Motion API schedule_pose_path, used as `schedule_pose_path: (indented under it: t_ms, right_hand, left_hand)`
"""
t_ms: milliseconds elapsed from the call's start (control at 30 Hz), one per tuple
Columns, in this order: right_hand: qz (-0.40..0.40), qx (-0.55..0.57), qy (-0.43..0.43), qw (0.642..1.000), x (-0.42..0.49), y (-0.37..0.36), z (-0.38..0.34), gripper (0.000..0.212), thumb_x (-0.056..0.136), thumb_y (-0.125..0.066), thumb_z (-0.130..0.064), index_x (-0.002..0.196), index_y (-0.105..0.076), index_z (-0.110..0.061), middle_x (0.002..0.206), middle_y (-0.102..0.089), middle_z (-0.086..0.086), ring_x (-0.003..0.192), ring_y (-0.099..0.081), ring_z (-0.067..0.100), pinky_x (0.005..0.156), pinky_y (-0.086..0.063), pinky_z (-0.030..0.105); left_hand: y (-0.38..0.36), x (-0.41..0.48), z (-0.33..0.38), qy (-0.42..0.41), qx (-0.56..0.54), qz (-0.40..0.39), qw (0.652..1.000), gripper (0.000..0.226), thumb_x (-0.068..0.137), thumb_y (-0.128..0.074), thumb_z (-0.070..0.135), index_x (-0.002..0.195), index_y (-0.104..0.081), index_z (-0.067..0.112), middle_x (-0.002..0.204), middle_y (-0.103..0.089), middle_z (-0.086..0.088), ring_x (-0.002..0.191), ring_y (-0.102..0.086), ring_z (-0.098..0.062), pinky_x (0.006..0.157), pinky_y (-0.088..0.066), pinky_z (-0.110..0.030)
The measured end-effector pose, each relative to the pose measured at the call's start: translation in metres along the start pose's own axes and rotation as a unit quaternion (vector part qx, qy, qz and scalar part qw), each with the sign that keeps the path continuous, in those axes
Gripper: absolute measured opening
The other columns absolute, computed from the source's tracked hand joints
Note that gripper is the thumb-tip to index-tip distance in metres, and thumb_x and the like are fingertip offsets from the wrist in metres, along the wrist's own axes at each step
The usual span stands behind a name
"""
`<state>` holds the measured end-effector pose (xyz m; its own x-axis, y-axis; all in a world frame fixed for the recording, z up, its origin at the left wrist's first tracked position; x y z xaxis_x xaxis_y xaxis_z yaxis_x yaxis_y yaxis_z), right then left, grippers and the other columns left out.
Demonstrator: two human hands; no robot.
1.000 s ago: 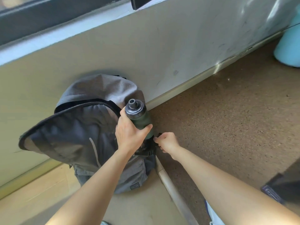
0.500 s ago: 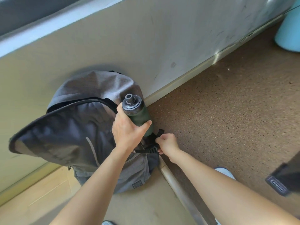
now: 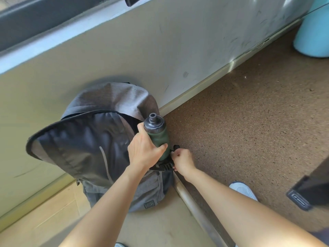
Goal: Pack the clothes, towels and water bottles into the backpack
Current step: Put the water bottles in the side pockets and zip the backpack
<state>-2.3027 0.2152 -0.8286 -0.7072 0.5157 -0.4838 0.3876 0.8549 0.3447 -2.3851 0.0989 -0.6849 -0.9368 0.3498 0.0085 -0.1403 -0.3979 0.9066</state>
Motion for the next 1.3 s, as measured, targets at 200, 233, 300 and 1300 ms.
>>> schedule_pose_path:
  t_ms: [200, 233, 300, 1300]
  right_hand:
    - [0.045, -0.045, 0.026, 0.998, -0.007, 0.005, -0.009, 0.045, 0.097, -0.058, -0.023, 0.055, -0.043, -0.020, 0.071, -0.052, 0.012, 0.073, -0.050, 0.028, 0.064, -0.039, 0.037]
    - [0.042, -0.046, 0.028, 0.998, -0.008, 0.005, -0.010, 0.043, 0.097, -0.057, -0.024, 0.057, -0.044, -0.019, 0.073, -0.055, 0.014, 0.074, -0.053, 0.031, 0.065, -0.040, 0.039]
    - [0.032, -0.056, 0.038, 0.997, -0.009, 0.003, -0.011, 0.037, 0.098, -0.055, -0.024, 0.063, -0.047, -0.016, 0.079, -0.062, 0.020, 0.081, -0.060, 0.038, 0.067, -0.043, 0.042]
    - [-0.082, 0.247, 0.027, 0.965, 0.010, 0.035, -0.066, 0.051, 0.068, -0.092, -0.033, 0.113, -0.069, -0.029, 0.109, -0.075, -0.003, 0.104, -0.071, 0.020, 0.092, -0.059, 0.046]
  left_hand:
    - [-0.006, 0.017, -0.004, -0.007, 0.020, -0.088, 0.996, 0.082, 0.065, -0.086, 0.051, 0.126, -0.039, 0.022, 0.106, -0.065, 0.004, 0.108, -0.066, -0.031, 0.083, -0.051, -0.041]
    - [-0.006, 0.019, -0.006, -0.003, 0.018, -0.095, 0.995, 0.083, 0.066, -0.086, 0.051, 0.127, -0.039, 0.022, 0.110, -0.066, 0.003, 0.110, -0.065, -0.031, 0.085, -0.051, -0.041]
    - [-0.010, 0.016, -0.004, -0.011, 0.020, -0.090, 0.996, 0.082, 0.067, -0.085, 0.050, 0.128, -0.037, 0.023, 0.114, -0.066, 0.003, 0.111, -0.064, -0.029, 0.082, -0.049, -0.039]
    - [-0.002, 0.029, -0.021, -0.039, -0.234, -0.002, 0.971, 0.033, 0.095, -0.059, -0.001, 0.098, -0.074, 0.028, 0.102, -0.075, 0.014, 0.096, -0.068, -0.004, 0.090, -0.056, -0.036]
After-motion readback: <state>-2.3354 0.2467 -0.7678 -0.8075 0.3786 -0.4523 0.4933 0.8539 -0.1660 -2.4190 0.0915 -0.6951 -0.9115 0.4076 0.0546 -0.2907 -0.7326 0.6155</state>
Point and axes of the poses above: each hand's wrist, its own x-axis towards the middle knuckle, its own y-axis out of the back of the hand, z = x × y, the point moved 6 cm from there along x, towards the middle knuckle
